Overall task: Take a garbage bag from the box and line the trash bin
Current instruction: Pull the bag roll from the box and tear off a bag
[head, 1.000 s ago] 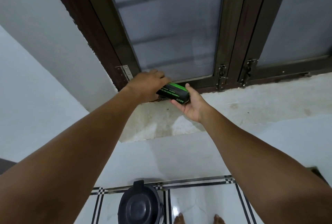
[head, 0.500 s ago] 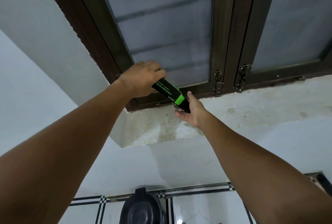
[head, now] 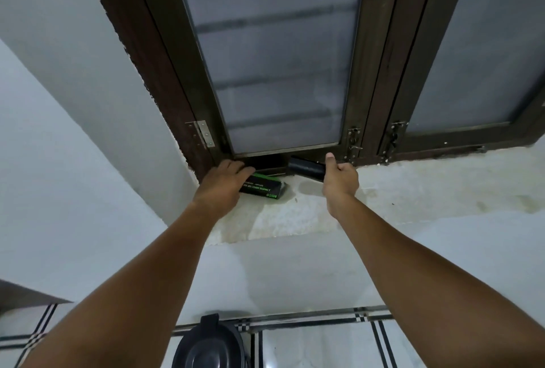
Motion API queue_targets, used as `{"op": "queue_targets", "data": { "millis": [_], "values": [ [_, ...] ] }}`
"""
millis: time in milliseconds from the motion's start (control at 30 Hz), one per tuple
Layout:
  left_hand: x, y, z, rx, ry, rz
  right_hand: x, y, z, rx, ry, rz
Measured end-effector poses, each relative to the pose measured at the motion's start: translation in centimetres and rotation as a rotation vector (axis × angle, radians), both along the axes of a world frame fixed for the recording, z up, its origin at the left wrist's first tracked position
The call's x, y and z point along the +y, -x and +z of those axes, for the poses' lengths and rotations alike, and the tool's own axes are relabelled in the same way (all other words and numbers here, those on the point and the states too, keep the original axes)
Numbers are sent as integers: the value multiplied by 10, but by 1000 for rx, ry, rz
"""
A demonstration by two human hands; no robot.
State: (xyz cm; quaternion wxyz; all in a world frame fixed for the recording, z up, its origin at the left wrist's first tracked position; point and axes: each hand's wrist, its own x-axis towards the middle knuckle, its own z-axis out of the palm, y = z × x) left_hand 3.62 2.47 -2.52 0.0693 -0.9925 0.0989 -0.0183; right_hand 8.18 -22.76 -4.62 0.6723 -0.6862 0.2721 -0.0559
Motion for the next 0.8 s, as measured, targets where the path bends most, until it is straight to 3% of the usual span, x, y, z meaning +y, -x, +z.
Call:
{"op": "queue_targets", "data": {
  "millis": [200,400,500,567,600,700,733,800],
  "values": [
    [1,18,-28,31,-121,-34,19,0,1,16,-174,243],
    [-7,14,-17,-83,-142,-81,53,1,11,-115,-301,340],
    [-7,18,-17,-123,-32,-63,59,1,16,-132,-307,371],
    [-12,20,-15,-178,230,28,59,1,19,-130,-320,412],
    [-19,19,-11,-194,462,116,58,2,20,-122,-341,447],
    [-43,10,9,14,1376,437,61,7,24,-94,-345,602],
    [-46,6,15,120,1573,504,62,8,23,-93,-298,654],
    [-47,0,19,232,1761,530,62,9,24,-101,-225,713]
  ]
}}
